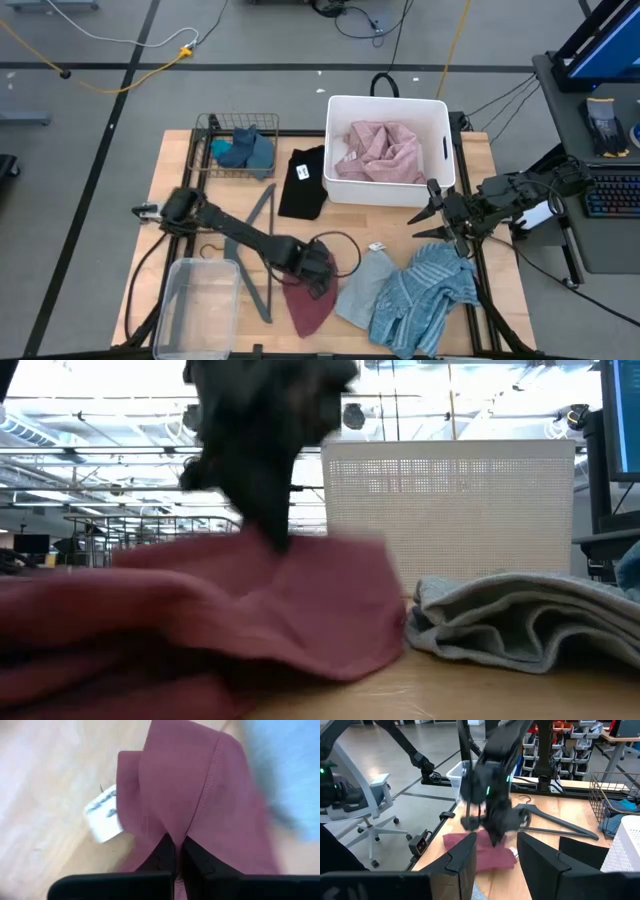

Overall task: Pick & Place Cloths
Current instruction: Put the dark red boxers in the transparent bin

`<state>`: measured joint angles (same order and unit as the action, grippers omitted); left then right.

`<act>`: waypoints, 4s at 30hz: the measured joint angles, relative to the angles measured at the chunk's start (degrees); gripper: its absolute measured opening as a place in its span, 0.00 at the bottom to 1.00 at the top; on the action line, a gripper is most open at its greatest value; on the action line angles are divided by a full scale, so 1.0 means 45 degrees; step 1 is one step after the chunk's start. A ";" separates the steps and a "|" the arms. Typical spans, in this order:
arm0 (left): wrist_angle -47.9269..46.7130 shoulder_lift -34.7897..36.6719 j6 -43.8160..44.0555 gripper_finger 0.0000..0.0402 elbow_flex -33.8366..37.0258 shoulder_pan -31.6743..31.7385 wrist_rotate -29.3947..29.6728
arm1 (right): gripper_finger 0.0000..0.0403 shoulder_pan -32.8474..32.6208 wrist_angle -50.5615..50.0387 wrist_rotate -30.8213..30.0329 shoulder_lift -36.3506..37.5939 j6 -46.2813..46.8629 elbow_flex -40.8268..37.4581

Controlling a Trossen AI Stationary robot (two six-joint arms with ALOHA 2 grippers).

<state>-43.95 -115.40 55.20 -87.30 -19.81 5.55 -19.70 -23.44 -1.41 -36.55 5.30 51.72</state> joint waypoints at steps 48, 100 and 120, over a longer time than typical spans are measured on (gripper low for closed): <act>1.4952 0.6413 -2.0553 0.00 -0.0051 -0.3800 0.5165 | 0.33 0.0000 0.0000 0.0000 0.0000 0.0000 0.0000; 1.3377 0.6519 -1.2164 0.00 -0.0269 -0.7080 1.8686 | 0.33 0.0000 -0.0443 0.0000 0.0000 -0.0044 0.0000; 1.5307 0.5989 -1.0636 0.00 -0.0274 -0.7853 1.8775 | 0.33 -0.0003 -0.0476 -0.0005 -0.0005 -0.0049 0.0000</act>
<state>24.93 -88.45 7.34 -88.53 -55.15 90.04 -19.72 -25.58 -1.43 -36.58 5.08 51.72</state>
